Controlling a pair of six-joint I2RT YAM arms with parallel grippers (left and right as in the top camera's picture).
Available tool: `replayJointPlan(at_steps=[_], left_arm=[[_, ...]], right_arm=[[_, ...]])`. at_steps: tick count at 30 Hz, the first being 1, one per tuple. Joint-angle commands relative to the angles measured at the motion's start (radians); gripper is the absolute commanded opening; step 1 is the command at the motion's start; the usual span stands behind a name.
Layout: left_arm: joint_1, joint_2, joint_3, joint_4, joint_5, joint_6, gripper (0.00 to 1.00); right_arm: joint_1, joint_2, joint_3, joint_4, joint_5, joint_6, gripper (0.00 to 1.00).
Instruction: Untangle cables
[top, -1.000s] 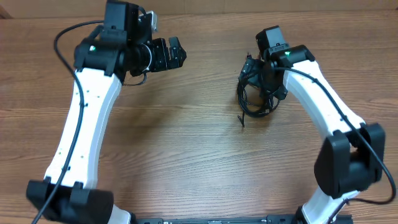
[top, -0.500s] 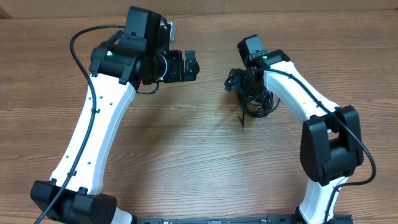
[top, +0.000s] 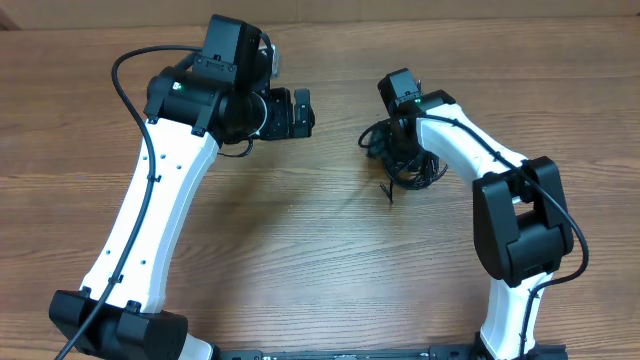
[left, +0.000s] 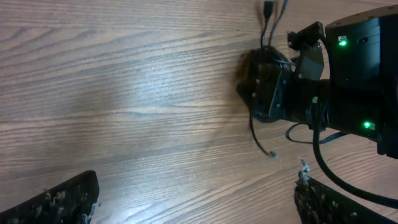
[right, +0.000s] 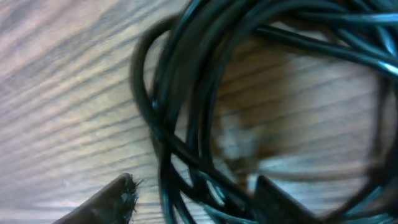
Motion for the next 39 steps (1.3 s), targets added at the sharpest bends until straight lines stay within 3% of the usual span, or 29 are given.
replayJointPlan(at_steps=[1,6,10,19,25,31,39], left_arm=[[-0.003,0.003,-0.012,-0.011,-0.018,0.023,1.0],[-0.005,0.003,-0.068,-0.001,-0.017,0.023,1.0],[-0.01,0.003,-0.138,0.027,-0.017,0.063,1.0],[-0.01,0.004,-0.343,0.248,0.009,0.13,1.0],[-0.01,0.005,-0.444,0.426,0.292,0.302,1.0],[-0.011,0.005,-0.487,0.629,0.545,0.33,1.0],[-0.055,0.006,-0.504,0.861,0.489,0.234,0.98]], right_arm=[[0.007,0.005,-0.04,0.026,-0.008,-0.032,0.04],[0.007,0.004,-0.066,0.052,-0.039,-0.064,0.04],[0.007,-0.05,0.02,-0.011,-0.243,-0.218,0.04],[0.013,-0.288,0.232,-0.209,-0.288,-0.367,0.04],[0.013,-0.412,0.234,-0.342,-0.288,-0.47,0.04],[0.013,-0.471,0.234,-0.426,-0.288,-0.484,0.04],[0.013,-0.489,0.234,-0.451,-0.288,-0.491,0.04]])
